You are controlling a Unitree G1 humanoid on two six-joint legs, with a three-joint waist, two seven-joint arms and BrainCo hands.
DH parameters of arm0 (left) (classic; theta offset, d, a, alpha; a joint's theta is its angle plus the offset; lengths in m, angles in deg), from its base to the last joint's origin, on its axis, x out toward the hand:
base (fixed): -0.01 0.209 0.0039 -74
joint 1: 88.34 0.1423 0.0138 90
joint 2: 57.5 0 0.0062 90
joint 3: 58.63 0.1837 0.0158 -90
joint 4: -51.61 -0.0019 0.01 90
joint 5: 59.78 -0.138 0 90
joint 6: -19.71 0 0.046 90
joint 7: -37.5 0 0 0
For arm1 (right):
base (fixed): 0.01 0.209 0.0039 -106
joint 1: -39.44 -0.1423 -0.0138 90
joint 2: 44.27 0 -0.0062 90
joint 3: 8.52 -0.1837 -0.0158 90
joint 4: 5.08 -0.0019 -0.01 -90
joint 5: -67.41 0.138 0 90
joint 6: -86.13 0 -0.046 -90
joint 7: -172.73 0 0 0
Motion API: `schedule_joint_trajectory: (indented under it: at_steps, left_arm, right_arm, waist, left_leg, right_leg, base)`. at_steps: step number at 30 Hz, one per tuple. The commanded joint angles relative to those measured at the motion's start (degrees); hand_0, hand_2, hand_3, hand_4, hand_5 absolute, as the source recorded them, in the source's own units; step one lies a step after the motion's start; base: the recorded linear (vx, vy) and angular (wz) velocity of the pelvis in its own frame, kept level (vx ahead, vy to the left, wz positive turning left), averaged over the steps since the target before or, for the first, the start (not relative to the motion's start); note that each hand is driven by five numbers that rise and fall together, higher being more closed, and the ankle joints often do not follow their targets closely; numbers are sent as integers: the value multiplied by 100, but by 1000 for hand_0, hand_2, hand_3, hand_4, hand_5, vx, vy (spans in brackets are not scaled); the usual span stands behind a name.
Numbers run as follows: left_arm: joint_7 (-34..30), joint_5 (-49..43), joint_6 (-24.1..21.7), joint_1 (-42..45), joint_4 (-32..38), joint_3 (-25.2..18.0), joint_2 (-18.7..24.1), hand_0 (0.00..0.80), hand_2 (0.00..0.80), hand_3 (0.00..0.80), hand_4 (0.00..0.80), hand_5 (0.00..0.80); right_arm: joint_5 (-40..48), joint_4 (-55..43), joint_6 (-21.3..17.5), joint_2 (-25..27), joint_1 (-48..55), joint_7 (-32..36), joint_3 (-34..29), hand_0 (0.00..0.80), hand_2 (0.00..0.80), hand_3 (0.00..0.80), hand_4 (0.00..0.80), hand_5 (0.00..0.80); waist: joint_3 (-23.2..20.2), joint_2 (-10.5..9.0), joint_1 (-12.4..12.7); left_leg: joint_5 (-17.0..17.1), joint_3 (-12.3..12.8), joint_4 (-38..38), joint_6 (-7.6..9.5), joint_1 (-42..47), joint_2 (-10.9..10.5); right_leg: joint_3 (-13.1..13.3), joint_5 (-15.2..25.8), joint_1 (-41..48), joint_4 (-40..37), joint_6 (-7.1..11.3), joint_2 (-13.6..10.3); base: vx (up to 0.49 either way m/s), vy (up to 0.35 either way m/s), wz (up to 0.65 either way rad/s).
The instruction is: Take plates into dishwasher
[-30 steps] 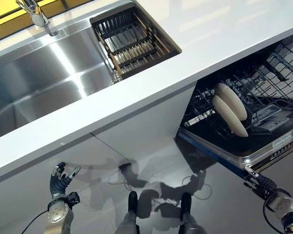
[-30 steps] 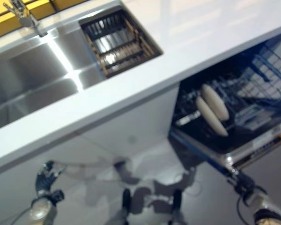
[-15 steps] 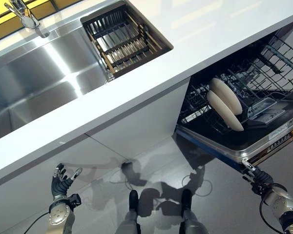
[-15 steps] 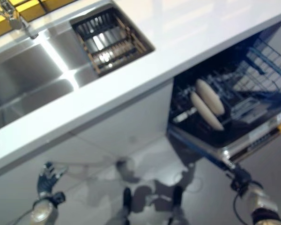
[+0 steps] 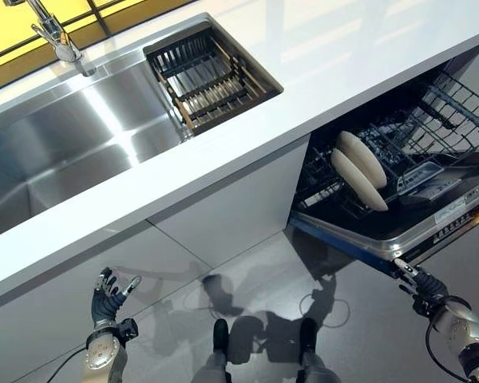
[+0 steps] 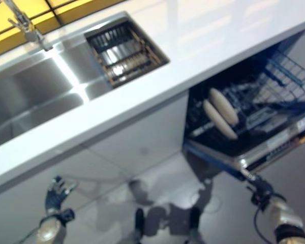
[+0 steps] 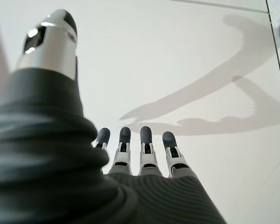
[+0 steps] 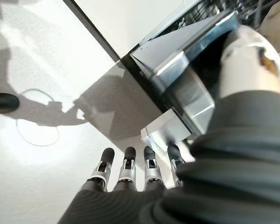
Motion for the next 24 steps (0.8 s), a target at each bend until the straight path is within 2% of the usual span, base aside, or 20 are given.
schedule_joint_trajectory:
  at_steps: [1,12,15,20,24]
  left_arm:
    - [-6,-200,-231,19,42,101,334,0,0,0,0,0]
    - [-110,-337,-111,272,7,99,243,0,0,0,0,0]
    - [-274,-327,-95,304,2,113,216,0,0,0,0,0]
    - [-1017,515,120,487,49,74,108,0,0,0,0,0]
    - [-1203,572,134,560,81,74,61,0,0,0,0,0]
  right_arm:
    - [194,-880,-1547,352,-2553,469,260,0,0,0,0,0]
    - [198,-690,-1355,511,-2888,593,402,0,0,0,0,0]
    - [152,-570,-1288,526,-2939,645,430,0,0,0,0,0]
    - [-51,-439,-1093,561,-2781,737,444,0,0,0,0,0]
    - [-226,-413,-955,523,-2478,832,410,0,0,0,0,0]
  waist:
    - [-965,-507,492]
    - [-1358,-654,668]
    - [-1433,-679,702]
    - [-1569,-720,764]
    - [-1641,-764,777]
  left_leg:
    - [-213,-129,15,283,80,-361]
    - [-235,-207,15,252,299,-334]
    - [-238,-223,15,247,337,-323]
    - [-238,-232,15,230,417,-289]
    - [-238,-227,15,223,476,-260]
  right_leg:
    - [-28,-391,264,213,-14,-94]
    - [-146,-421,627,77,-38,-77]
    - [-175,-435,687,68,-46,-73]
    - [-229,-453,807,50,-53,-75]
    - [-268,-457,889,44,-48,-76]
  base:
    - [46,4,5]
    - [67,8,9]
    - [71,12,15]
    - [61,26,20]
    - [55,18,14]
